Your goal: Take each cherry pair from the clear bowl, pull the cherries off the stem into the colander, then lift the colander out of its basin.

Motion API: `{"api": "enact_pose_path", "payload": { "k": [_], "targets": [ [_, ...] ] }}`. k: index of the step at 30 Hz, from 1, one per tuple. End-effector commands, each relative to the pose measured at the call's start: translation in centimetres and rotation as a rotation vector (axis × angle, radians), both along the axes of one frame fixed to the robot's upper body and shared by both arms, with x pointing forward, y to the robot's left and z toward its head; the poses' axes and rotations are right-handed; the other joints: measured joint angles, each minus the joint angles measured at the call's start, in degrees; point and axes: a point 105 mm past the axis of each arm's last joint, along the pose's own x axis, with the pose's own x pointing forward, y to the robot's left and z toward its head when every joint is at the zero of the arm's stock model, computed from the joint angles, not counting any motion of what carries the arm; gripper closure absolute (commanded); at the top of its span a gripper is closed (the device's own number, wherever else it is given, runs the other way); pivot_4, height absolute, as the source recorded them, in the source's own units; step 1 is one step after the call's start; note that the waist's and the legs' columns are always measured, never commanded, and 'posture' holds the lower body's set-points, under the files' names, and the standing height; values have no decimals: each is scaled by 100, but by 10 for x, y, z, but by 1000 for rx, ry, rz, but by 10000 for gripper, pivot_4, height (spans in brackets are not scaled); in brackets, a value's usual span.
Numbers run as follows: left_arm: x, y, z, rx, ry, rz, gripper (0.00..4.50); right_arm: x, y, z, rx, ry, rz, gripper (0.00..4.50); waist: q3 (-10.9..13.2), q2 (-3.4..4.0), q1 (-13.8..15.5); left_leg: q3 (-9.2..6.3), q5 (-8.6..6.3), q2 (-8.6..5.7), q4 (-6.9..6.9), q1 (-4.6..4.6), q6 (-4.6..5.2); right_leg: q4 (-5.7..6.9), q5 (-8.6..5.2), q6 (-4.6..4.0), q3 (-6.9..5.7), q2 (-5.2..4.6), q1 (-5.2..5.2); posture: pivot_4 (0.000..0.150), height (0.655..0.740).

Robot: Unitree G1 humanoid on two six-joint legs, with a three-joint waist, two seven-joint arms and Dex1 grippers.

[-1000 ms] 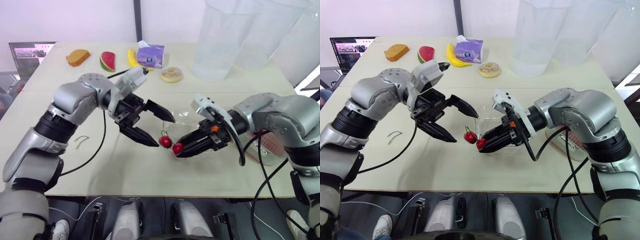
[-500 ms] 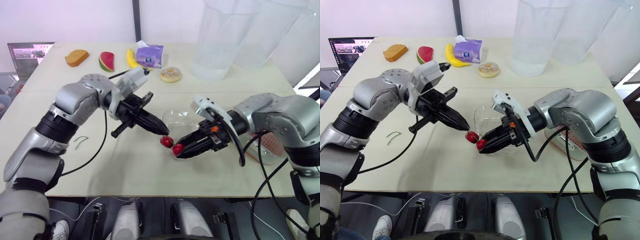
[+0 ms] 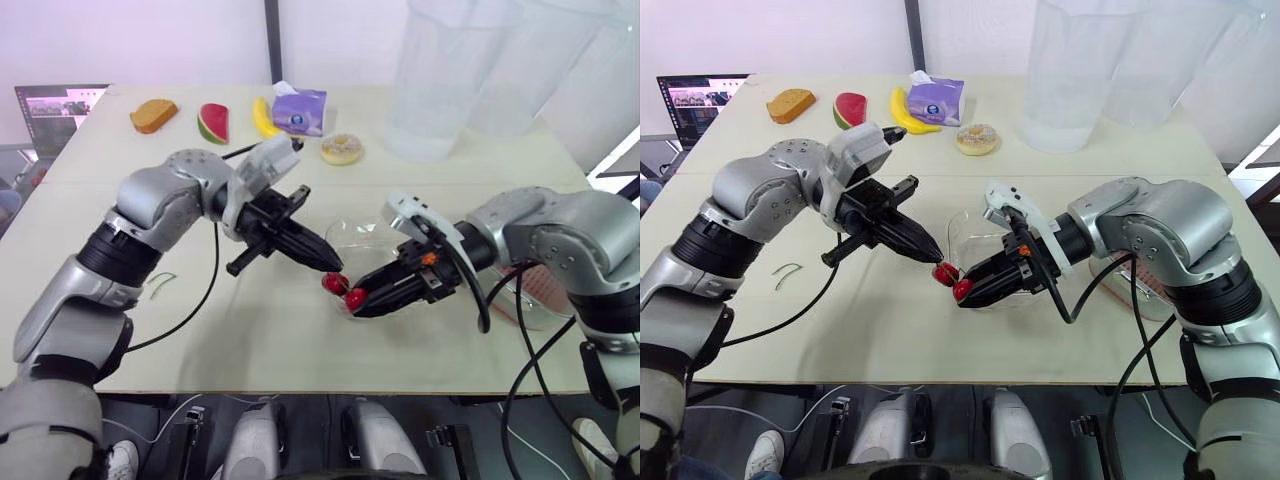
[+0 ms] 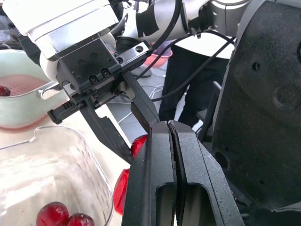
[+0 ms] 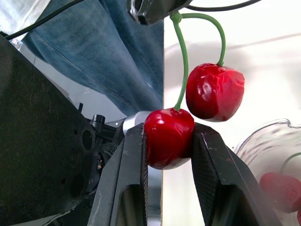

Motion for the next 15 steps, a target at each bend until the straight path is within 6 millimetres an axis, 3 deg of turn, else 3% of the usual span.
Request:
{"api": "enact_pose_path", "payload": {
  "k": [1, 3, 5, 10, 15],
  "targets": [
    [7, 1, 19, -41, -67, 25, 44422, -3, 1, 9, 18, -49, 18, 36758, 0, 0, 1, 0, 0, 0, 0, 0, 0, 0, 0, 0, 0, 1, 0, 1500, 7400],
    [13, 1, 27, -63, -64, 47, 44422, -3, 0, 8, 14, -50, 14, 36758, 0, 0, 2, 0, 0, 0, 1, 0, 0, 0, 0, 0, 0, 2, 0, 1500, 7400],
    [16, 0, 30, -66, -73, 56, 39145, -3, 0, 7, 10, -49, 13, 36758, 0, 0, 3, 0, 0, -1, 1, 0, 0, 0, 0, 0, 0, 2, 0, 1500, 7400],
    [13, 0, 30, -61, -94, 42, 15887, -2, -1, 6, 4, -50, 9, 36758, 0, 0, -4, 0, -1, 0, 1, -1, 2, 0, 0, 0, 0, 2, -1, 1500, 7400],
    [9, 0, 6, -2, -139, 16, 15887, -1, -1, 5, -3, -54, -4, 36758, 0, 0, -5, 0, -1, 1, 1, 0, 1, 0, 0, 0, 1, 0, 0, 1500, 7400]
  ]
}}
